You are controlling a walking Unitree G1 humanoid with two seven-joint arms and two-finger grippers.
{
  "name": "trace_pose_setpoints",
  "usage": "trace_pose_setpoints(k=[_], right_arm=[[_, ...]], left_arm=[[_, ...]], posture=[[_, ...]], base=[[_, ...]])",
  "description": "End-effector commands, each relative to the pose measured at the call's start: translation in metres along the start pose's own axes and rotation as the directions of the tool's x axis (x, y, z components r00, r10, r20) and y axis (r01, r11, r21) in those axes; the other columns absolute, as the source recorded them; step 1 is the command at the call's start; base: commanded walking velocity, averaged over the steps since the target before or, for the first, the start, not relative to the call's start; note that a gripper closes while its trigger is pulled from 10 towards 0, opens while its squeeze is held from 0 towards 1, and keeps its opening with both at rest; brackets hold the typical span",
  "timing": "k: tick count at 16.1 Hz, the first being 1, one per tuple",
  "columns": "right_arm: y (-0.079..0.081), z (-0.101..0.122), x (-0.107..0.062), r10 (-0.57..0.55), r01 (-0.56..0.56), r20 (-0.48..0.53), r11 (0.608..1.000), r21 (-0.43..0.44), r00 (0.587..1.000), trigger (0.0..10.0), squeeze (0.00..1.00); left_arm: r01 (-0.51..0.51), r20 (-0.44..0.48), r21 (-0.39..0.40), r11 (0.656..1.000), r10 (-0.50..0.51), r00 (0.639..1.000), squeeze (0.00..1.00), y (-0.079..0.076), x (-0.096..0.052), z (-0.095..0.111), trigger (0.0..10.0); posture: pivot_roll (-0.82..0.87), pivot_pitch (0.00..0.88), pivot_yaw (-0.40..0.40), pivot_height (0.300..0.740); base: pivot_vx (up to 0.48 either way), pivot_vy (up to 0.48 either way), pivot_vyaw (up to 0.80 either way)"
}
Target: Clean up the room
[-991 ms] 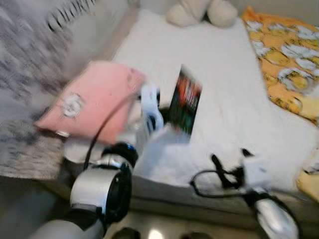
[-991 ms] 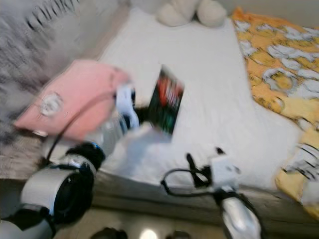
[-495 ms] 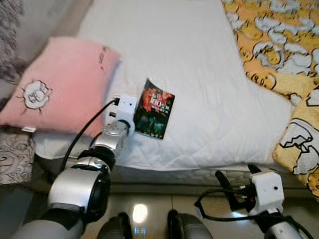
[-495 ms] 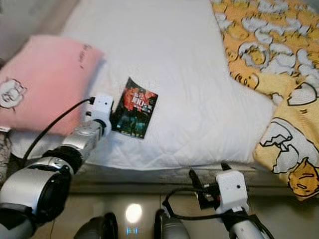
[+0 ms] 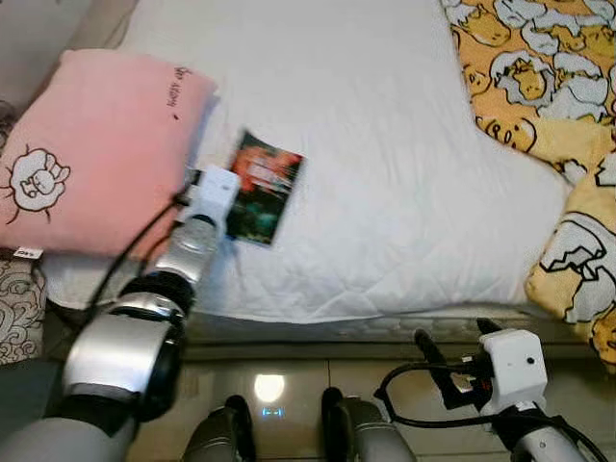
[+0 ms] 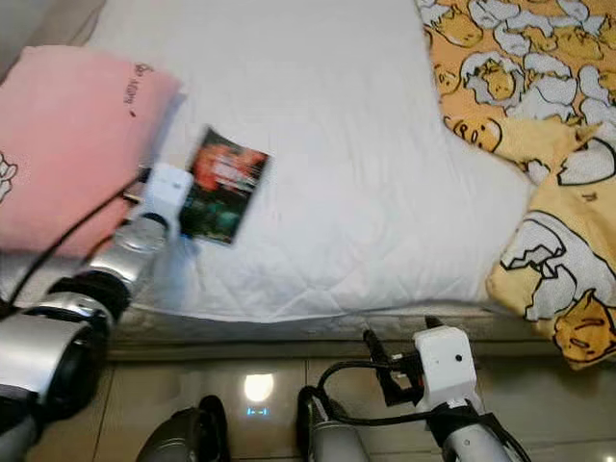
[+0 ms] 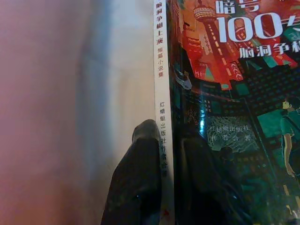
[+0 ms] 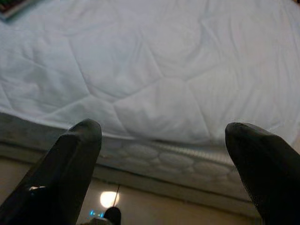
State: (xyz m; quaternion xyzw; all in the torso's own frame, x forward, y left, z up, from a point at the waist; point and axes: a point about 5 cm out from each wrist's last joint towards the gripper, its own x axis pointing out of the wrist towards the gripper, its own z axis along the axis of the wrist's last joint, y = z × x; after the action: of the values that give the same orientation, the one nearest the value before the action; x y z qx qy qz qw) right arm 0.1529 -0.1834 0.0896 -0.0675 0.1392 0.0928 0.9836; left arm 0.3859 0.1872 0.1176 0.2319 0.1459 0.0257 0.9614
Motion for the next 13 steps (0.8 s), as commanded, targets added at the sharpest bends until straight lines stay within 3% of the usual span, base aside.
trace_pose_setpoints(k=[1, 3, 5, 6, 7, 9, 13], right_arm=[[0.003, -0.001, -0.003, 0.020, -0.020, -0.018, 1.000, 0.014, 1.000, 10.0, 0.00], [0.004, -0.002, -0.003, 0.026, -0.025, -0.028, 0.999, 0.019, 0.999, 10.0, 0.00], [0.006, -0.003, -0.003, 0.033, -0.032, -0.035, 0.999, 0.021, 0.999, 10.0, 0.00], [0.006, -0.003, -0.002, 0.036, -0.035, -0.037, 0.999, 0.017, 0.999, 10.0, 0.00], [0.004, -0.002, -0.001, 0.036, -0.035, -0.036, 0.999, 0.014, 0.999, 10.0, 0.00], [0.004, -0.001, 0.000, 0.039, -0.038, -0.031, 0.999, 0.016, 0.999, 10.0, 0.00], [0.007, 0.001, 0.000, 0.042, -0.042, -0.019, 0.999, 0.031, 0.999, 10.0, 0.00]], left_arm=[[-0.053, -0.092, -0.044, 0.998, 0.049, 0.995, 0.00, 0.005, -0.002, -0.016, 10.0], [-0.073, -0.138, -0.105, 0.992, 0.058, 0.989, 0.00, 0.005, -0.004, -0.027, 10.0], [-0.052, -0.160, -0.107, 0.993, 0.034, 0.987, 0.00, -0.001, -0.006, -0.034, 10.0], [-0.042, -0.159, -0.108, 0.993, 0.025, 0.987, 0.15, -0.003, -0.006, -0.035, 10.0], [-0.033, -0.145, -0.102, 0.994, 0.018, 0.989, 1.00, -0.004, -0.005, -0.031, 10.0], [-0.024, -0.135, -0.075, 0.997, 0.014, 0.991, 1.00, -0.005, -0.005, -0.028, 10.0], [-0.011, -0.146, -0.101, 0.995, -0.004, 0.989, 1.00, -0.010, -0.005, -0.028, 10.0]], posture=[[-0.33, 0.295, -0.069, 0.740], [-0.33, 0.299, -0.069, 0.740], [-0.33, 0.300, -0.069, 0.740], [-0.34, 0.305, -0.075, 0.740], [-0.35, 0.310, -0.077, 0.740], [-0.34, 0.309, -0.075, 0.740], [-0.34, 0.302, -0.060, 0.740]], base=[[0.000, 0.000, 0.00], [0.000, 0.000, 0.00], [0.000, 0.000, 0.00], [0.000, 0.000, 0.00], [0.000, 0.000, 0.00], [0.000, 0.000, 0.00], [0.000, 0.000, 0.00]])
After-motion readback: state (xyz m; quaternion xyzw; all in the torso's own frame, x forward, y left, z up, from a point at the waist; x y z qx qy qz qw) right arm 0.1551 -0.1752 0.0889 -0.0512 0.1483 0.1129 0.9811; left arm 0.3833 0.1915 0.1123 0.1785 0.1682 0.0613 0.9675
